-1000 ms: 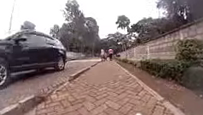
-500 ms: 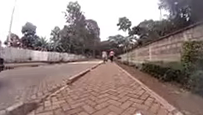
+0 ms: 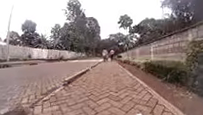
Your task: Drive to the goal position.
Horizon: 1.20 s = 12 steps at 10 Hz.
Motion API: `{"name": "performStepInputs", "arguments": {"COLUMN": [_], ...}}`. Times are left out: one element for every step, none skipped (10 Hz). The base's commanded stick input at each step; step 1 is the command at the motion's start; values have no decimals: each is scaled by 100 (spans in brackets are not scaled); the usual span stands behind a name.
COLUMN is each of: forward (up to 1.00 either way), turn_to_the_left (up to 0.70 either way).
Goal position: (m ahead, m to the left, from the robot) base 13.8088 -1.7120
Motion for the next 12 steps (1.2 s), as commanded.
{"name": "performStepInputs", "arguments": {"forward": [50,50,50,50,50,50,50,50,50,50,50,50], "turn_to_the_left": [-8,-31,-45,-23,-4,-2,0,0,0,0,0,0]}}
